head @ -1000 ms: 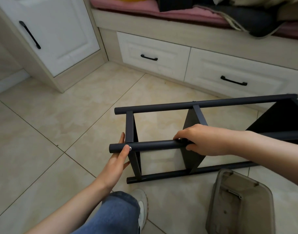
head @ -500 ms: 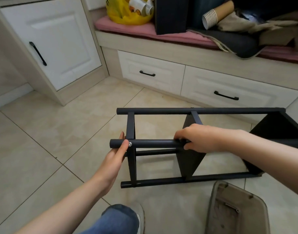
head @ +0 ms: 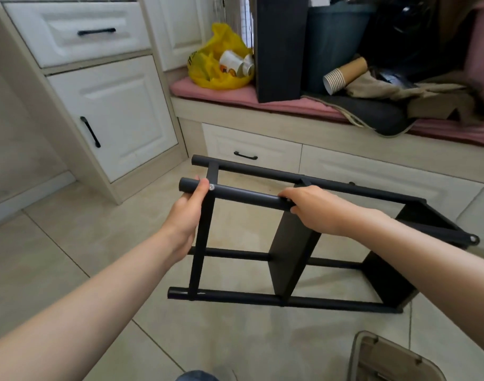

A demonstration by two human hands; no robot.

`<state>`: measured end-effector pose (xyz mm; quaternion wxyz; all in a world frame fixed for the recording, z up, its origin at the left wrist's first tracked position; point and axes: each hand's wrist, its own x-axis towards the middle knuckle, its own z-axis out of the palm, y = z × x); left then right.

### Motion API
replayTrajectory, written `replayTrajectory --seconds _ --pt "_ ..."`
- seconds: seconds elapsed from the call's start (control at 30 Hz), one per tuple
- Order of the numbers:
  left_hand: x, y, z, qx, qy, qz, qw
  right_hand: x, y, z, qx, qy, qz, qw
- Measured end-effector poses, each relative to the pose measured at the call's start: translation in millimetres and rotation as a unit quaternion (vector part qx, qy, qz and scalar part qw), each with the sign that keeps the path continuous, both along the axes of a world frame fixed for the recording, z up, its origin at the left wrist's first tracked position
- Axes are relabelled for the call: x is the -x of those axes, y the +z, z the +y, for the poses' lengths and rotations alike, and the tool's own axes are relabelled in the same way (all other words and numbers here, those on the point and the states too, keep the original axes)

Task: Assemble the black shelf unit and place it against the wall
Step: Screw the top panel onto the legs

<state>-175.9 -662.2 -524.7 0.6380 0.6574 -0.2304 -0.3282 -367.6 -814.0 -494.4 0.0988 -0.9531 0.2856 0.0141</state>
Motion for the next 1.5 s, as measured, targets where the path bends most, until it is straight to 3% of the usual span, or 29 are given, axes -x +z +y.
replayTrajectory --seconds 0.33,0.73,1.0,1.2,1.37,1.5 --pt "-10 98 -32 -0.003 -0.026 -0.104 0.994 -1 41 -6 -0.05 -0.037 -0.14 0.988" --pt "16 189 -41 0.009 -0.053 -0.274 0.96 3 49 21 -0.165 -0.073 -0.335 0.925" --pt "71 183 -12 0.013 0.037 -0.407 0.912 22 44 50 -0.352 -0.101 -0.326 0.872" --pt "110 153 9 -0.028 0.039 -0.544 0.838 48 49 78 -0.341 -0.074 -0.241 0.906" --pt "120 151 31 0.012 0.037 -0.52 0.853 69 61 74 -0.28 -0.075 -0.246 0.925" --pt "114 147 42 0.036 0.039 -0.486 0.872 90 67 48 -0.268 -0.198 -0.309 0.891"
